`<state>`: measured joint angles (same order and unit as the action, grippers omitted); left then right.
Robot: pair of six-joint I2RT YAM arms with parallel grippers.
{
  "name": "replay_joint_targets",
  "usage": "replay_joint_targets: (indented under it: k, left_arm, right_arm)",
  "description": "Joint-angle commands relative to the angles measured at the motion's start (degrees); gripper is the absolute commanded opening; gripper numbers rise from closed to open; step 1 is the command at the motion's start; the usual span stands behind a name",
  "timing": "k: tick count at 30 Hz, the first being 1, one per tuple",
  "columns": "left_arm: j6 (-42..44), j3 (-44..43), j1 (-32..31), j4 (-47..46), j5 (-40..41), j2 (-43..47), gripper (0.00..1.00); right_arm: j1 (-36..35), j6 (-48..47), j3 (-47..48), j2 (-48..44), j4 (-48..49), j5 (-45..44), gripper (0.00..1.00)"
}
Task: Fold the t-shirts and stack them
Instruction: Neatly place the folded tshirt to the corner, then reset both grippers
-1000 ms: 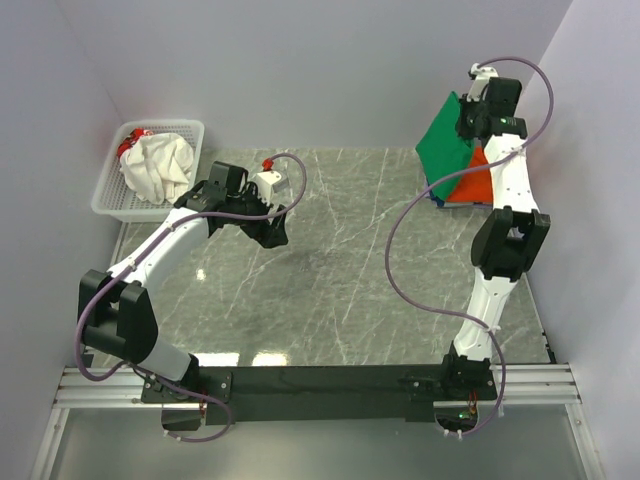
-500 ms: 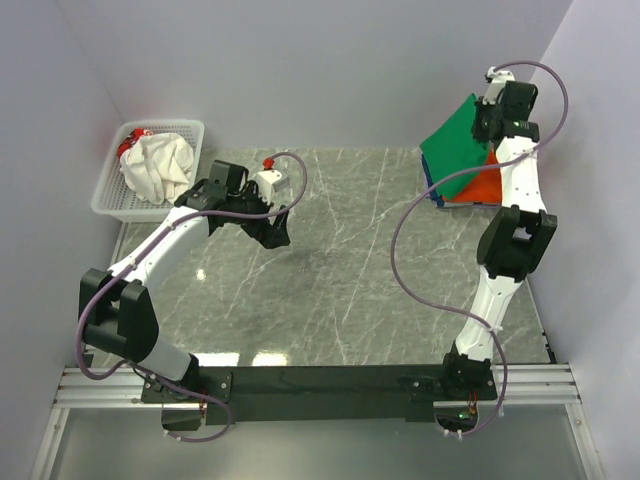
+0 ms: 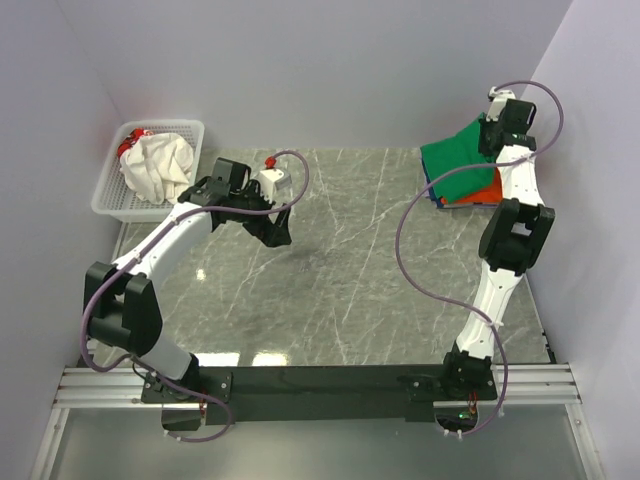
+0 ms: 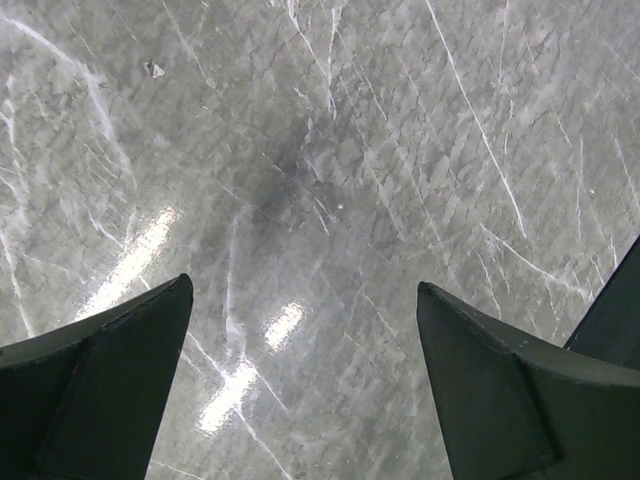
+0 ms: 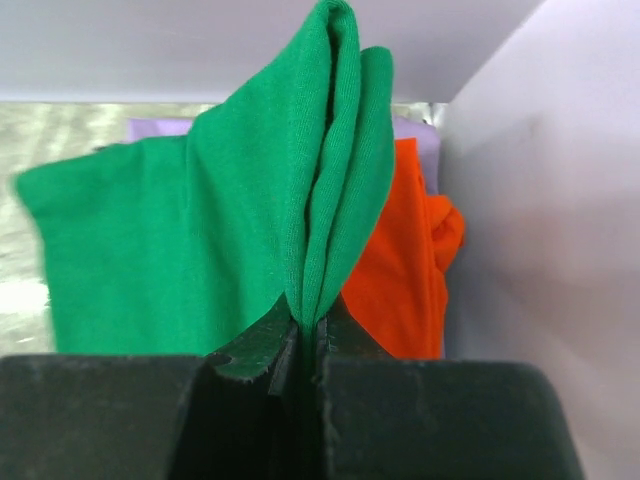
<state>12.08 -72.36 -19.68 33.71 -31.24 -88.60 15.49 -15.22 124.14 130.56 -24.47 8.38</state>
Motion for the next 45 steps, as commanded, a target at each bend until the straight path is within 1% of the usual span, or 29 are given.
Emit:
replay_joint_targets:
  k: [1, 6, 7, 8, 10, 11, 12, 13, 14, 16, 17, 21, 23, 26, 30, 35, 40, 42, 45]
  left_arm:
    - [-1.1, -2.4, 0.2, -0.2, -1.3, -0.4, 0.99]
    - [-1.2, -3.0, 0.3, -0.1, -1.1, -1.2, 0.99]
    - [-1.4, -3.1, 0.2, -0.1, -0.9, -1.5, 0.99]
    - [-1.7, -3.2, 0.2, -0.2, -0.7, -1.6, 0.99]
    - [-1.9, -3.6, 0.3, 0.1, -1.0, -1.9, 0.99]
    - [-2.1, -3.8, 0.3, 0.1, -1.0, -2.0, 0.99]
    - [-2.3, -4.0, 0.3, 0.1, -1.0, -2.0, 0.99]
    - [-2.3, -4.2, 0.3, 0.3, -0.9, -2.0, 0.99]
    - [-2.5, -4.2, 0.4, 0.3, -1.0, -1.9, 0.99]
    - [-2.8, -4.1, 0.5, 0.1, -0.9, -1.8, 1.00]
    - [-2.8, -4.1, 0.6, 0.0, -0.8, -1.7, 0.99]
    - [-4.3, -3.9, 0.9, -0.5, -0.7, -1.3, 0.99]
    - [-5.1, -3.3, 1.0, -1.0, -0.8, -0.8, 0.99]
    - [-5.7, -2.4, 1.2, -1.4, -0.8, 0.4, 0.99]
    - [-5.8, -1.8, 1.7, -1.3, -1.9, 0.8, 0.99]
    - [-6.9, -2.0, 2.2, -1.5, -3.3, 1.0, 0.99]
    - [-6.9, -2.2, 3.4, -0.8, -4.3, 1.4, 0.99]
    - [-6.7, -1.8, 3.9, -0.8, -4.6, 1.6, 0.99]
    - [-6.7, -0.9, 4.7, -1.2, -5.1, 2.0, 1.00]
  right_arm:
    - [1.3, -2.3, -0.2, 1.2, 5.0, -2.4, 0.00]
    - [2.0, -2.7, -0.5, 3.0, 5.6, -3.2, 0.00]
    - [2.0, -2.7, -0.5, 3.6, 5.7, -3.5, 0.03]
    - [2.1, -2.7, -0.4, 3.9, 5.7, -4.1, 0.10]
    - [2.3, -2.5, -0.5, 4.3, 5.9, -5.0, 0.17]
    - [2.4, -2.4, -0.6, 4.4, 6.1, -5.6, 0.23]
    - [2.6, -2.3, -0.6, 4.4, 6.3, -6.4, 0.35]
    - [2.7, -2.3, -0.6, 3.8, 6.3, -6.6, 0.41]
    - [3.1, -2.4, -0.5, 3.5, 6.4, -7.0, 0.52]
    - [3.1, -3.2, -0.4, 2.2, 6.2, -7.6, 0.55]
    - [3.2, -3.4, -0.7, 1.5, 6.5, -7.8, 0.61]
    - [3.8, -3.7, -2.5, -3.1, 7.1, -7.5, 0.62]
    - [4.1, -3.2, -4.4, -5.0, 6.8, -5.6, 0.62]
    - [4.9, -1.1, -6.1, -8.5, 4.6, 0.5, 0.60]
    - [5.7, 2.5, -8.7, -11.8, -0.5, 7.7, 0.59]
    - [7.5, 8.5, -11.1, -11.6, -2.9, 13.5, 0.63]
    - [9.8, 15.1, -9.2, -6.5, -4.8, 17.4, 0.63]
    - [10.6, 16.8, -10.0, -5.5, -3.9, 17.7, 0.64]
    - [11.2, 18.5, -15.4, -6.5, 0.1, 17.6, 0.64]
